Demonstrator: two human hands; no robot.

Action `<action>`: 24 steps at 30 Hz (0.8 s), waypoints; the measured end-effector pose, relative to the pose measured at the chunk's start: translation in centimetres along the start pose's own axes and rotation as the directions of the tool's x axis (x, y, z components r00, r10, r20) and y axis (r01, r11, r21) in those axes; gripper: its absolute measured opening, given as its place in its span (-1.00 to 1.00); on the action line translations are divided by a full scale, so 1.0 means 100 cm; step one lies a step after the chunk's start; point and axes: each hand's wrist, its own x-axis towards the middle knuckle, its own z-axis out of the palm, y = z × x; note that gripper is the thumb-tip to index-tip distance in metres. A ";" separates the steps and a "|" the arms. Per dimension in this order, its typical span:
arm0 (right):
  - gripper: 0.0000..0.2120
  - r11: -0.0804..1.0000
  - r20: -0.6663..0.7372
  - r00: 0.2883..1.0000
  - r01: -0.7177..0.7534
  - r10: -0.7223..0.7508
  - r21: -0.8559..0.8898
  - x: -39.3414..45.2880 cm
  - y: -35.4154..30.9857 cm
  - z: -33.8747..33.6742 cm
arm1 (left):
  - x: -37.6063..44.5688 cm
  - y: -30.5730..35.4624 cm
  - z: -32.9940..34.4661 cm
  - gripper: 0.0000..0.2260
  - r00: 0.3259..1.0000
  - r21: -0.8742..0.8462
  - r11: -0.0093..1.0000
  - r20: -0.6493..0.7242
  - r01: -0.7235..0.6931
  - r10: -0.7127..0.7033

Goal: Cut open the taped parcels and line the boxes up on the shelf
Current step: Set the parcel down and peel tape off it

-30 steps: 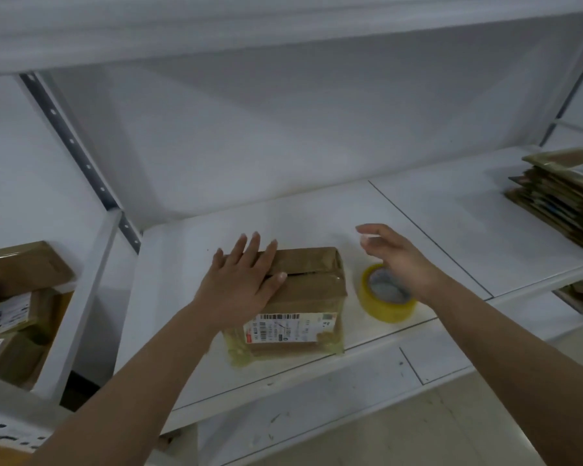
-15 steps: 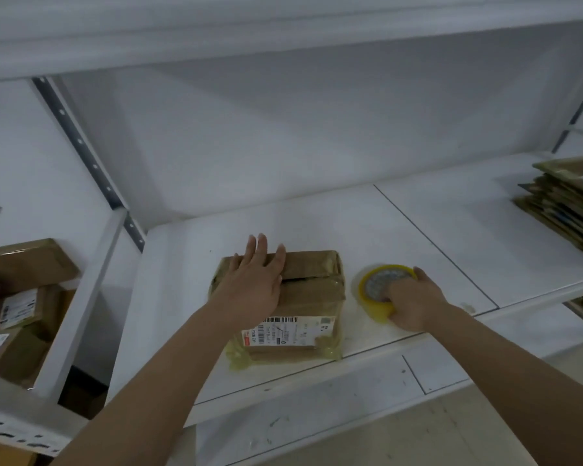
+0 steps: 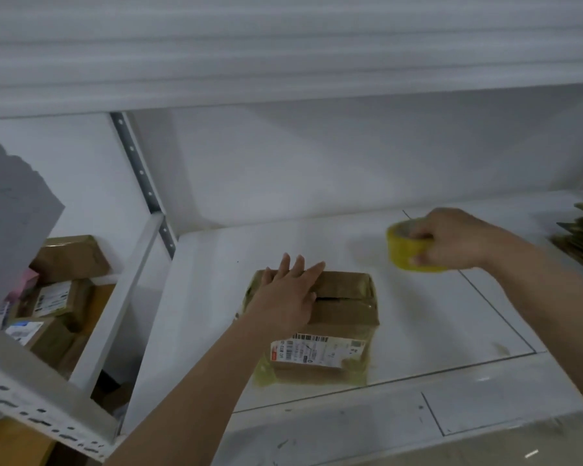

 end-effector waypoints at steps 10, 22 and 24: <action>-0.88 0.687 -0.112 0.974 0.218 -0.196 0.693 -0.013 -0.064 0.021 | -0.015 -0.003 -0.012 -0.14 0.985 -0.795 0.606 -0.125 -0.029 -0.117; -0.84 0.797 -0.037 0.951 0.277 -0.306 0.537 -0.004 -0.069 0.035 | -0.008 -0.007 -0.008 -0.49 0.940 -0.763 0.636 -0.289 -0.113 -0.180; -0.75 0.869 0.036 0.935 0.314 -0.354 0.381 -0.005 -0.067 0.035 | -0.007 -0.009 -0.008 -0.46 0.925 -0.713 0.685 -0.346 -0.148 -0.160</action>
